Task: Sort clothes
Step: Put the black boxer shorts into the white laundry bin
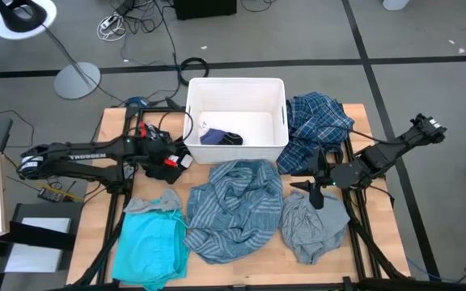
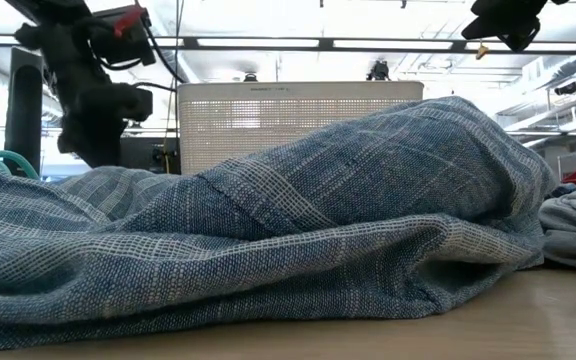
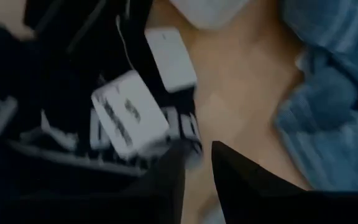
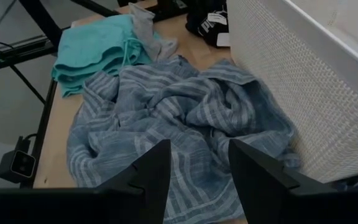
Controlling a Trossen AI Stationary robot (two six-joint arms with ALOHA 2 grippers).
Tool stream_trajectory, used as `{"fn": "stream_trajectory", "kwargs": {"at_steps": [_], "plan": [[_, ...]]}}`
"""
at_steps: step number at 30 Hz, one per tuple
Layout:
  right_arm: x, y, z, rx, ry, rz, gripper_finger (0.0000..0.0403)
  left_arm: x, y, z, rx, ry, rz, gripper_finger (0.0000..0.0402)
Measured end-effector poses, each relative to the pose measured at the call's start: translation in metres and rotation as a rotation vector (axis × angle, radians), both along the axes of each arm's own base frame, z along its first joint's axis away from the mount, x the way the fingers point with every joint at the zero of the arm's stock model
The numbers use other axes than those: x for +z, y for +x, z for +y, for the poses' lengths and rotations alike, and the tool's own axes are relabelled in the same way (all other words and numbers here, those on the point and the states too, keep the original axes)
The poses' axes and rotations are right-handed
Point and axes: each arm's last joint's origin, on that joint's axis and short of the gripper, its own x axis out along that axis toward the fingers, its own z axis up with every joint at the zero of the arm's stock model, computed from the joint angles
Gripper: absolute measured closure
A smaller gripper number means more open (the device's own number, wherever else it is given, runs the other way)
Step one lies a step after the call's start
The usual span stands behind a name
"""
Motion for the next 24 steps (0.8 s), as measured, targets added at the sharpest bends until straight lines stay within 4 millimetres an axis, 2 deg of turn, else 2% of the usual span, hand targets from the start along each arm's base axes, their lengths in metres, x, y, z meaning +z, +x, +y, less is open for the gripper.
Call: {"fn": "stream_trajectory", "kwargs": {"at_steps": [4, 8, 11, 18, 24], "plan": [[0.000, 0.000, 0.000, -0.002, -0.001, -0.001, 0.0239, 0.024, -0.005, -0.001, -0.004, -0.009, 0.072, 0.0316], [0.000, 0.000, 0.000, -0.003, -0.002, -0.001, 0.0239, 0.049, -0.012, 0.002, 0.004, 0.155, 0.175, 0.0316], [0.000, 0.000, 0.000, -0.003, -0.002, -0.001, 0.0239, 0.056, -0.017, 0.011, 0.133, 0.236, 0.215, 0.0316], [0.000, 0.000, 0.000, -0.007, -0.003, -0.004, 0.0239, 0.048, -0.030, 0.050, 0.418, 0.154, 0.177, 0.0316], [0.000, 0.000, 0.000, -0.015, 0.007, -0.007, 0.0239, 0.037, -0.028, 0.083, 0.517, 0.085, 0.083, 0.0316]]}}
